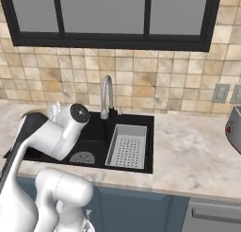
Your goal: Dump the mushroom and lemon from the bowl so the bowl can be washed. Place the bowl in the sink after clearing the leftovers.
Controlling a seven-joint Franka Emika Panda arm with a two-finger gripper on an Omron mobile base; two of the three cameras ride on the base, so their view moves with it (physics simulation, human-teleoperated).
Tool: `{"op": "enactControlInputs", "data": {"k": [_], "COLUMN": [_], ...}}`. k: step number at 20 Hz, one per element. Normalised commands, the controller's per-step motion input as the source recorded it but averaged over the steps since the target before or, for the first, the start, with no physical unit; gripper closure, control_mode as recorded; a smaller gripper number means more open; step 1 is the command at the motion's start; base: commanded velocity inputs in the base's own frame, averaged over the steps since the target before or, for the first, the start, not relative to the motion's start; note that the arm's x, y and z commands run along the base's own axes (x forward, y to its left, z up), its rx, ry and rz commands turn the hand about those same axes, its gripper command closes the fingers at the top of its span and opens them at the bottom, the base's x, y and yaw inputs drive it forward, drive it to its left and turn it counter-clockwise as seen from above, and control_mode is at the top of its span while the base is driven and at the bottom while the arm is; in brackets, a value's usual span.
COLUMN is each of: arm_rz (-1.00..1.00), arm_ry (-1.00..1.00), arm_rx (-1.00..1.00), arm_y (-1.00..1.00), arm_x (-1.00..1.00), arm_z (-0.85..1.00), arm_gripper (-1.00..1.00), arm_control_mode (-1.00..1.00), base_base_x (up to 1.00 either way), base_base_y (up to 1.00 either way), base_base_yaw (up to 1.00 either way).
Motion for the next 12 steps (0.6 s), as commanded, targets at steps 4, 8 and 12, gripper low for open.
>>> {"op": "enactControlInputs", "data": {"k": [4,8,12], "arm_rz": [0.05,0.00,0.00], "arm_ry": [-0.03,0.00,0.00], "arm_rx": [0.00,-0.01,-0.03], "arm_y": [-0.86,-1.00,-1.00], "arm_x": [0.00,0.00,0.00], "arm_z": [-0.02,-0.02,-0.03], "arm_gripper": [1.00,1.00,1.00], "arm_control_mode": [-1.00,-1.00,-1.00], "base_base_x": [0.00,0.00,0.00], "base_base_y": [0.00,0.00,0.00], "base_base_yaw": [0.00,0.00,0.00]}}
